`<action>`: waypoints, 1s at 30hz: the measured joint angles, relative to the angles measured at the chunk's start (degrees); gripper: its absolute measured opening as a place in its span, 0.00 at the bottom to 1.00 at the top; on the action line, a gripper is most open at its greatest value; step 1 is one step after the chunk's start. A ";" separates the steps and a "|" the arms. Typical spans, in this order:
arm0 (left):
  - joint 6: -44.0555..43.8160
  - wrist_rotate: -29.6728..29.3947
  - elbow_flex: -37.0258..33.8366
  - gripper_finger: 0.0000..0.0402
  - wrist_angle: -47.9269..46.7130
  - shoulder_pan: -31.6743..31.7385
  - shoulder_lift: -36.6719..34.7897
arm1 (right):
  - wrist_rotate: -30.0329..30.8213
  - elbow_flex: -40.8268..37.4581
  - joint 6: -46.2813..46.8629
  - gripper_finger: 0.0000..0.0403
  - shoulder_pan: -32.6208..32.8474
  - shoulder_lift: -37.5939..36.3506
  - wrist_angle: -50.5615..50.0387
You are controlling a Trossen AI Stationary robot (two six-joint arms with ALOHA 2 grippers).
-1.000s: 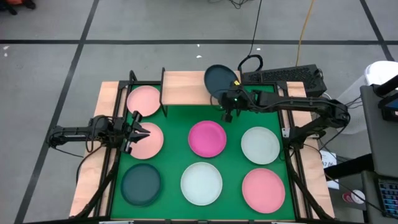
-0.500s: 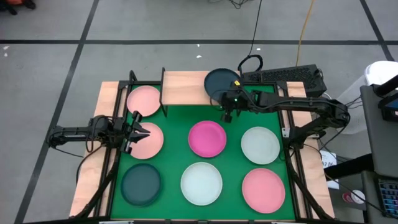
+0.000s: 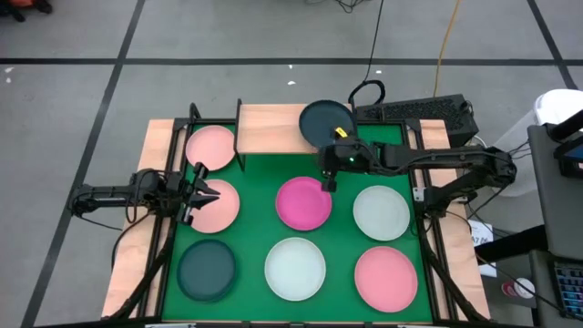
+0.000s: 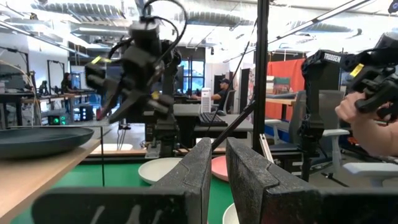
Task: Place and stack plates onto a shelf
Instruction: Stack the pink plate on top of dark blue plate on the shelf
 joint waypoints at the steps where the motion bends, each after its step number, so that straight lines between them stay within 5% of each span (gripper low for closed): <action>1: 0.00 -0.02 0.00 0.14 0.00 -0.02 0.00 | 0.00 -0.06 0.58 0.17 0.84 -0.99 -0.16; 6: 0.00 -0.02 0.00 0.14 -0.02 -0.02 -0.02 | 0.21 -5.03 1.57 0.17 6.47 -8.76 3.91; 18: 0.00 -0.01 0.00 0.14 -0.01 -0.01 0.00 | 0.25 -33.12 5.66 0.17 14.65 -32.93 32.28; 30: 0.00 -0.02 0.00 0.14 -0.02 -0.01 0.00 | 0.10 -36.61 -1.51 0.17 15.79 -36.24 38.77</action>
